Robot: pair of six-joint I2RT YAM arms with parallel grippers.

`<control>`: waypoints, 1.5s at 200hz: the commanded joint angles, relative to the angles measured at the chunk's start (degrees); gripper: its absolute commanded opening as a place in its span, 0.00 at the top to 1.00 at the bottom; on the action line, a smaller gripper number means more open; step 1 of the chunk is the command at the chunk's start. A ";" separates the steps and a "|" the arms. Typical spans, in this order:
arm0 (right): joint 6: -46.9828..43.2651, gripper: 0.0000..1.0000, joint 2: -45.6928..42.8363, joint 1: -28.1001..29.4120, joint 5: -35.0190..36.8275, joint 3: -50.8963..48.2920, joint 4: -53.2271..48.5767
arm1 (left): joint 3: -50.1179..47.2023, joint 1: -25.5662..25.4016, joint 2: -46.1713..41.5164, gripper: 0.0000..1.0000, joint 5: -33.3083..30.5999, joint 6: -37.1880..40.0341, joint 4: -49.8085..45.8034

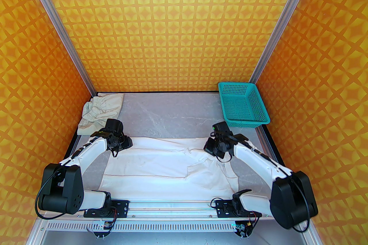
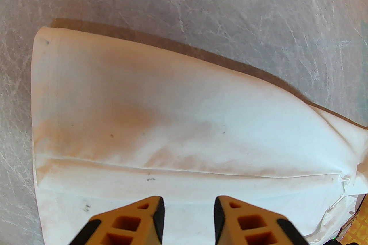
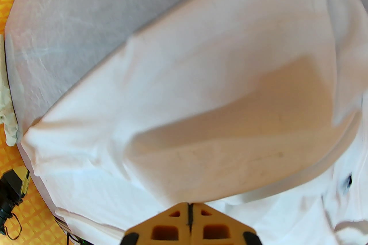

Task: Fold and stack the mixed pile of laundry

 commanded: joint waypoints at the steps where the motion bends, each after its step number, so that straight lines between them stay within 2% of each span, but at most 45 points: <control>1: 3.59 1.00 -2.83 1.34 1.11 -2.09 -1.02 | -0.62 0.44 0.13 0.66 0.45 0.57 1.43; 42: 8.24 1.00 -7.58 2.76 0.52 -6.57 0.80 | -0.69 0.53 -0.13 0.66 0.51 0.60 1.43; 59: 9.81 0.86 -8.80 3.27 -0.02 -7.95 1.71 | -0.68 0.53 -0.21 0.66 0.56 0.52 1.42; 114: 11.32 0.82 -14.29 4.78 -0.42 -11.87 -1.68 | -0.42 0.66 -1.54 0.66 0.53 0.50 0.13; 136: 7.19 0.67 -16.13 4.68 3.27 -6.17 -8.84 | -0.94 1.83 -3.84 0.65 0.48 0.30 -1.63; 152: 3.24 0.56 -15.47 1.59 3.85 -2.40 -12.80 | -1.92 3.38 -5.99 0.62 0.53 0.08 -2.83; 173: -0.77 0.43 -14.36 -7.05 -0.60 -1.45 -13.12 | -3.50 5.65 -8.84 0.58 0.53 -0.11 -3.59; 186: -1.92 0.39 -12.65 -11.52 -4.14 -1.38 -11.67 | -4.13 6.56 -10.15 0.58 0.70 0.09 -3.93; 221: -0.19 0.33 -6.75 -20.76 -13.89 -3.40 -6.05 | -5.24 7.35 -11.46 0.53 0.88 0.02 -5.00; 243: 1.18 0.32 -6.40 -24.36 -15.71 -5.32 -3.75 | -6.54 7.90 -12.38 0.50 0.94 0.12 -5.15; 279: 4.96 0.31 -3.81 -25.94 -18.74 -9.73 3.05 | -7.06 8.29 -12.35 0.50 1.82 -0.08 -4.28; 300: 5.96 0.38 -2.01 -25.99 -18.00 -9.89 5.92 | -7.06 8.32 -12.05 0.50 2.11 -0.19 -3.89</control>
